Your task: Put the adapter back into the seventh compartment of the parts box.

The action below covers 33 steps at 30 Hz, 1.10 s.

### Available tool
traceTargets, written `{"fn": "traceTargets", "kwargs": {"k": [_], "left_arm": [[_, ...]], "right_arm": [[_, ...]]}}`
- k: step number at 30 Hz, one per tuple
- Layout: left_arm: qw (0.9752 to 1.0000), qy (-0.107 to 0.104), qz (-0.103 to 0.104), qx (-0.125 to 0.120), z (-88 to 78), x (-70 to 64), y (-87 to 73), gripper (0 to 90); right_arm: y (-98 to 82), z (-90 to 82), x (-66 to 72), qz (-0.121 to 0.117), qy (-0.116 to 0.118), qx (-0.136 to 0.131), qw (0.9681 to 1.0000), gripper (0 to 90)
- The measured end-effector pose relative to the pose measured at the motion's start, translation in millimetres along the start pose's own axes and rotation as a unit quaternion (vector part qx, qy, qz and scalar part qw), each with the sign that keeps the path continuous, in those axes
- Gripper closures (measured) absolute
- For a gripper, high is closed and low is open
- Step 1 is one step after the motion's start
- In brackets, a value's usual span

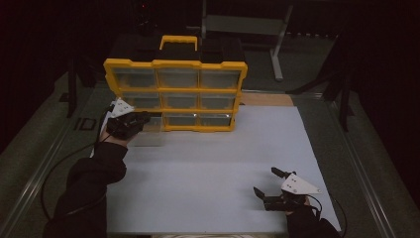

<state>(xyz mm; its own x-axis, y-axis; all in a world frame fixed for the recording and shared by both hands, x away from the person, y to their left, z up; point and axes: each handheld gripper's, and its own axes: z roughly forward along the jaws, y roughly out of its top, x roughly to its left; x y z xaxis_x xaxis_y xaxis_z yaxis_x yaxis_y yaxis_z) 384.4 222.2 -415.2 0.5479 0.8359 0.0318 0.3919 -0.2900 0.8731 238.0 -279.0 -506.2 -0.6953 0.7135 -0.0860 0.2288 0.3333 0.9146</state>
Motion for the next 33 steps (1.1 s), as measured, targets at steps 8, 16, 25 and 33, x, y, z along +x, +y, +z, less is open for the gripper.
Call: {"fn": "traceTargets", "kwargs": {"k": [8, 16, 25, 33], "left_arm": [[0.9999, 0.001, -0.002, 0.014, 6.8, 0.6, -7.3, 76.5], [0.9996, -0.002, -0.003, 0.029, 9.3, 0.9, -7.5, 76.5], [0.9987, -0.007, -0.001, 0.051, 16.1, -2.1, -6.0, 76.5], [0.9966, -0.008, 0.004, 0.082, 23.9, -3.3, -5.8, 76.4]], "right_arm": [[-0.1, 0.0, 0.1, 0.000, 0.000, 0.000, 1.0000, 8.2], [-0.3, -0.1, -0.2, -0.001, -0.001, 0.000, 1.0000, 8.2], [-0.2, -0.2, -0.1, 0.000, -0.001, 0.001, 1.0000, 8.2], [-0.2, -0.3, -0.2, -0.001, -0.002, 0.001, 1.0000, 8.2]]}}
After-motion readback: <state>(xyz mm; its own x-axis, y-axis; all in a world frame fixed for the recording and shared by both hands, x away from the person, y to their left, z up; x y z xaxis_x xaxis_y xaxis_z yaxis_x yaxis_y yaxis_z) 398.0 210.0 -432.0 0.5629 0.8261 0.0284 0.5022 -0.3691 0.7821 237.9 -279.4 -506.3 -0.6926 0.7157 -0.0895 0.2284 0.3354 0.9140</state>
